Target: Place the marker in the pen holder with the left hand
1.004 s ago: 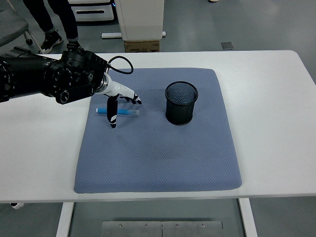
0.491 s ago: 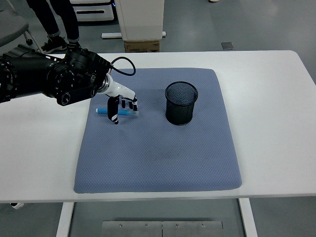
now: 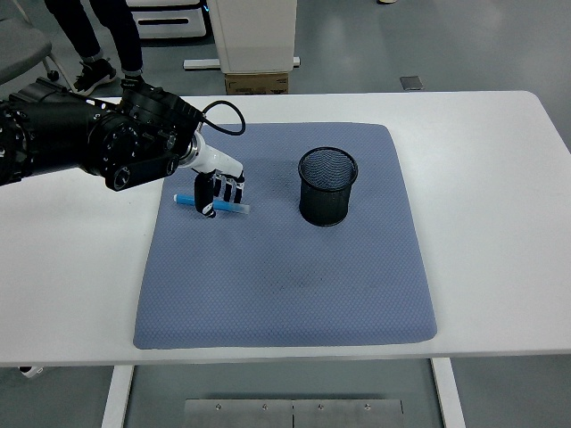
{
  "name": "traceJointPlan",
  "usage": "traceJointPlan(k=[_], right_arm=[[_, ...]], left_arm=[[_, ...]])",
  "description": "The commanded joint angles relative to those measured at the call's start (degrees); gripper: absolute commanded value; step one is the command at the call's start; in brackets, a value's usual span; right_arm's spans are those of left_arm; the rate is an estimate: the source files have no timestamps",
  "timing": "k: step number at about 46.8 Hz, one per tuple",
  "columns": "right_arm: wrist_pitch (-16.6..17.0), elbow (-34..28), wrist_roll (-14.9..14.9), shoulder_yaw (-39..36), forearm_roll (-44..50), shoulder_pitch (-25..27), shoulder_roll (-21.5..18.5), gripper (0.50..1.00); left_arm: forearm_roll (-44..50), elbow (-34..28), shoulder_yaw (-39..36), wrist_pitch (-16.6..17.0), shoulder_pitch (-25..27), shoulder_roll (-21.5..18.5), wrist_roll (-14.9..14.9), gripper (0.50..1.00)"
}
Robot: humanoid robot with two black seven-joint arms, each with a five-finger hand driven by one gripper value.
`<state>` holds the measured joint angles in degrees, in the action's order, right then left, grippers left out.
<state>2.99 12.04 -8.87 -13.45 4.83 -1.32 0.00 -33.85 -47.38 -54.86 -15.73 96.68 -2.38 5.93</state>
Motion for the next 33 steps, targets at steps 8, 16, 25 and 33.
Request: traceJointPlan(k=[8, 16, 25, 33], right_arm=[[0.0, 0.0, 0.0, 0.0, 0.0, 0.0, 0.0, 1.0], [0.0, 0.0, 0.0, 0.0, 0.0, 0.0, 0.0, 1.0], [0.0, 0.0, 0.0, 0.0, 0.0, 0.0, 0.0, 1.0], [0.0, 0.0, 0.0, 0.0, 0.0, 0.1, 0.0, 1.0]], left_arm=[[-0.1, 0.0, 0.0, 0.2, 0.1, 0.0, 0.0, 0.713], [-1.0, 0.0, 0.0, 0.3, 0.0, 0.4, 0.0, 0.707], [-1.1, 0.0, 0.0, 0.3, -0.3, 1.1, 0.0, 0.672], [-1.1, 0.0, 0.0, 0.3, -0.6, 1.4, -1.1, 0.66]])
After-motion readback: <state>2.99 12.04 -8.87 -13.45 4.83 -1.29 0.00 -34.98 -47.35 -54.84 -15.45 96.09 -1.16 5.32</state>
